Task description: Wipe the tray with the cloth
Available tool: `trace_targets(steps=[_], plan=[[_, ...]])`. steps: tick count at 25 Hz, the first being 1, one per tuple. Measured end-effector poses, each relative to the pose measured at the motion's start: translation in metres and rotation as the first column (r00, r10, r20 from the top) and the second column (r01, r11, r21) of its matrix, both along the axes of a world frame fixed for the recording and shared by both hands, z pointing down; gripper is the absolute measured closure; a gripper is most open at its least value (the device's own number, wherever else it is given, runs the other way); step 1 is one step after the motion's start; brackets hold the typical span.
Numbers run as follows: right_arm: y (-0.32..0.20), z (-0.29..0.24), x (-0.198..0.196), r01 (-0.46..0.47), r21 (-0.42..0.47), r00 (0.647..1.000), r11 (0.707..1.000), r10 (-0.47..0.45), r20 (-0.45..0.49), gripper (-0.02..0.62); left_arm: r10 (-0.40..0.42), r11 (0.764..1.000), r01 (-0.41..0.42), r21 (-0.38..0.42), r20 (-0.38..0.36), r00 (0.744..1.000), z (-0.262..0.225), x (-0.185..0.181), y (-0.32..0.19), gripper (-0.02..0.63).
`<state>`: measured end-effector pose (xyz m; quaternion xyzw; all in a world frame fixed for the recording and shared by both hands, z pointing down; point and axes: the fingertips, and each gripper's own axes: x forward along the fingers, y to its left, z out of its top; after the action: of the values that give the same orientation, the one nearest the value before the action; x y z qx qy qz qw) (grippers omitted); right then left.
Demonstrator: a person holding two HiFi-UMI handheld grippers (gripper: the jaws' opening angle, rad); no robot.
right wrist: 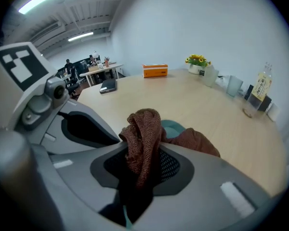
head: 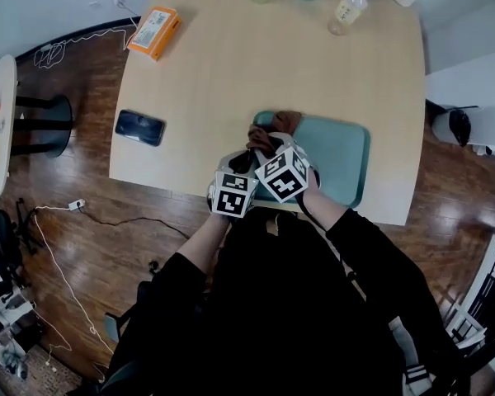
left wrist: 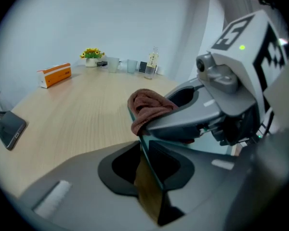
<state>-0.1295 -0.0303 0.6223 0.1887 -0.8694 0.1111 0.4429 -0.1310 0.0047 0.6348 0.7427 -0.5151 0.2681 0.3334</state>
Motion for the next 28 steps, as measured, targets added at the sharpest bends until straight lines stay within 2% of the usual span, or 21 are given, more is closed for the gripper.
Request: trace_targets(steps=[2,5,7,11,12,14,16,18,20,22,24,26,28], plan=[[0.000,0.001,0.015,-0.022,0.043,0.999,0.999,0.023,-0.026,0.485,0.001,1.000,-0.001,-0.003,-0.004,1.000,0.000,0.000,0.000,0.566],[-0.016,0.002,0.074,-0.158,0.085,0.985,0.984,0.163,-0.052,0.485,-0.001,1.000,0.001,-0.007,-0.008,1.000,0.001,0.000,0.001,0.566],[-0.029,0.003,0.134,-0.277,0.097,0.956,0.956,0.284,-0.072,0.485,-0.005,1.000,0.005,-0.001,0.001,1.000,0.001,-0.002,0.002,0.566],[-0.045,0.002,0.249,-0.473,0.107,0.868,0.875,0.483,-0.114,0.485,-0.010,1.000,0.010,0.004,0.010,1.000,-0.001,-0.001,0.003,0.566],[-0.046,0.000,0.266,-0.498,0.108,0.853,0.861,0.508,-0.116,0.485,-0.010,1.000,0.010,0.001,0.007,1.000,-0.001,-0.001,0.003,0.566],[-0.046,-0.002,0.280,-0.515,0.109,0.844,0.850,0.525,-0.111,0.485,-0.009,1.000,0.009,-0.005,0.000,1.000,-0.001,0.001,0.003,0.566],[-0.045,-0.001,0.275,-0.511,0.107,0.847,0.853,0.521,-0.106,0.485,-0.008,1.000,0.008,-0.007,-0.005,1.000,-0.001,0.004,0.001,0.566],[-0.042,0.000,0.248,-0.495,0.092,0.860,0.864,0.502,-0.089,0.485,-0.007,1.000,0.007,-0.007,-0.008,1.000,-0.001,0.005,0.000,0.568],[-0.031,0.000,0.197,-0.437,0.060,0.896,0.898,0.440,-0.058,0.485,-0.007,1.000,0.007,-0.010,-0.012,1.000,-0.001,0.004,0.000,0.568],[-0.010,0.000,0.132,-0.318,0.032,0.947,0.947,0.319,-0.028,0.485,-0.008,1.000,0.008,-0.018,-0.019,1.000,-0.001,0.003,0.000,0.568],[0.014,-0.002,0.070,-0.187,0.027,0.982,0.982,0.187,-0.005,0.485,-0.008,1.000,0.007,-0.026,-0.034,0.999,-0.002,0.004,0.000,0.569],[0.029,-0.004,0.032,-0.128,0.032,0.992,0.991,0.128,0.001,0.485,-0.014,0.999,0.012,-0.031,-0.050,0.999,-0.002,0.003,-0.002,0.571],[0.033,-0.003,0.019,-0.130,0.035,0.991,0.991,0.131,-0.010,0.491,-0.024,0.999,0.022,-0.037,-0.060,0.998,-0.001,-0.001,-0.003,0.578]])
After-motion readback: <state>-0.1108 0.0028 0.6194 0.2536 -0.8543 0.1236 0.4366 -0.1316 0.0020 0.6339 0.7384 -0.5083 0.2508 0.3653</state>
